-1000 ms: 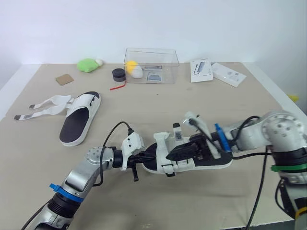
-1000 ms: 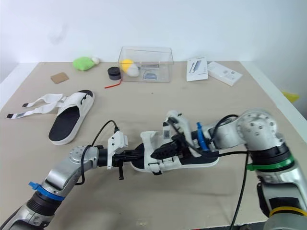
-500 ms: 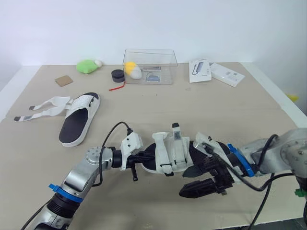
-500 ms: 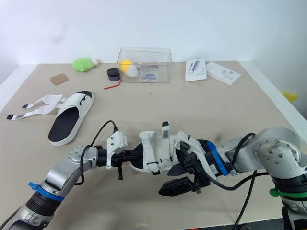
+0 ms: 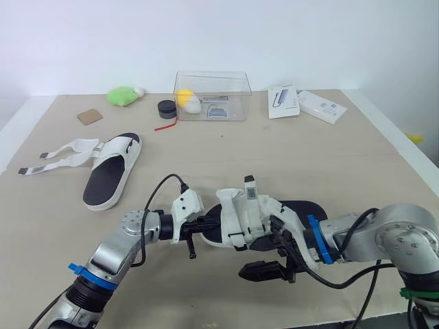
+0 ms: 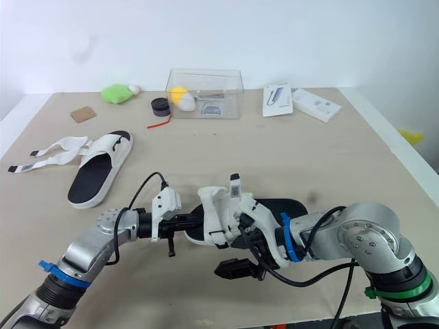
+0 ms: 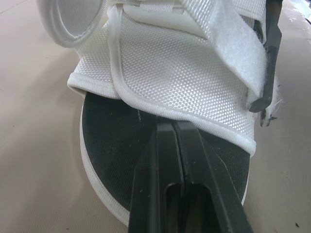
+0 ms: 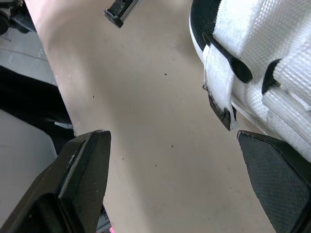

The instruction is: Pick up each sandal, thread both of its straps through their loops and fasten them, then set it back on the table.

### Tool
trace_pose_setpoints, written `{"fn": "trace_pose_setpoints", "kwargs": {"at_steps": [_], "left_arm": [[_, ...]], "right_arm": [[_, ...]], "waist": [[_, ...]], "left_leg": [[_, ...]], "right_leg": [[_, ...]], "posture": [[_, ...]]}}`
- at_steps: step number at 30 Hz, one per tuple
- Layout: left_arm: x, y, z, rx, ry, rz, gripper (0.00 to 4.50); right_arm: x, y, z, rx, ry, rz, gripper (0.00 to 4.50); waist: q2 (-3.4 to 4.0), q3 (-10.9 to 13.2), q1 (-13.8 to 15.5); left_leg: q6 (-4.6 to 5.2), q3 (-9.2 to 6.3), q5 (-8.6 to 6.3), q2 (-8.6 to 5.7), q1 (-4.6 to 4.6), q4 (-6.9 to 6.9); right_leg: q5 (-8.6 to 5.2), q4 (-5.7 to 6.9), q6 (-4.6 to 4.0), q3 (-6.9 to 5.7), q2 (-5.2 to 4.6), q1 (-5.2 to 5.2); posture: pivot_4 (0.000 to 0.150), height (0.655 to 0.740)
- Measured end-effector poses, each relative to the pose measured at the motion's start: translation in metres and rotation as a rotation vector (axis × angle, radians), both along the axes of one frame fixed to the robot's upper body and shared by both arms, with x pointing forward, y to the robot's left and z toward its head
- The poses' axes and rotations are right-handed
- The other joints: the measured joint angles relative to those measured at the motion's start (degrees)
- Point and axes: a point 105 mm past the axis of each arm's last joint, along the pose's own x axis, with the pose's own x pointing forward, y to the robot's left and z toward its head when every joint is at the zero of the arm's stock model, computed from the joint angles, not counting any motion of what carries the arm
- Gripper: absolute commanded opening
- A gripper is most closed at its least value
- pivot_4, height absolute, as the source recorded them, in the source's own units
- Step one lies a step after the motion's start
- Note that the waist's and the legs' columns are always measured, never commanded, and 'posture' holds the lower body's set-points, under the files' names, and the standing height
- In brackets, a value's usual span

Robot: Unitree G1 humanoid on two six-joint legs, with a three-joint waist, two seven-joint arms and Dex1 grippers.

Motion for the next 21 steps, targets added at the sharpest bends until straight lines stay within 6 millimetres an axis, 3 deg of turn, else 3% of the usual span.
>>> {"fn": "trace_pose_setpoints", "kwargs": {"at_steps": [9,13,16,19,21], "left_arm": [[0.001,0.001,0.000,0.003,0.001,0.004,0.00],[0.001,0.001,0.000,0.003,0.001,0.004,0.00],[0.000,0.000,0.000,0.002,0.001,-0.001,0.00],[0.000,-0.001,0.000,0.000,0.002,-0.005,0.00],[-0.001,-0.001,0.000,-0.001,0.002,-0.005,0.00]], "right_arm": [[0.001,0.012,-0.002,0.026,-0.007,-0.017,4.47],[0.004,0.012,-0.004,0.029,0.003,-0.037,3.38],[0.008,0.010,-0.005,0.027,0.003,-0.062,2.04],[0.011,0.009,-0.006,0.024,0.001,-0.081,0.30],[0.012,0.008,-0.008,0.023,0.003,-0.090,0.03]], "waist": [[0.00,0.0,0.0],[0.01,0.0,0.0],[0.01,0.0,0.0],[0.01,0.0,0.0],[0.01,0.0,0.0]], "left_leg": [[0.00,0.04,0.00,0.10,0.01,0.07],[0.00,0.05,0.00,0.09,0.01,0.07],[0.00,0.05,0.00,0.09,0.00,0.06],[0.01,0.04,-0.01,0.09,-0.02,0.04],[0.01,0.04,-0.02,0.09,-0.02,0.03]], "right_leg": [[0.06,0.02,-0.07,0.01,0.07,-0.01],[0.06,0.02,-0.07,0.03,0.07,-0.01],[0.05,0.02,-0.07,0.03,0.07,-0.02],[-0.01,0.01,-0.05,0.03,0.07,-0.02],[-0.03,0.01,-0.05,0.03,0.07,-0.02]], "posture": [[0.150,0.7400],[0.150,0.7400],[0.150,0.7400],[0.150,0.7400],[0.150,0.7400]]}}
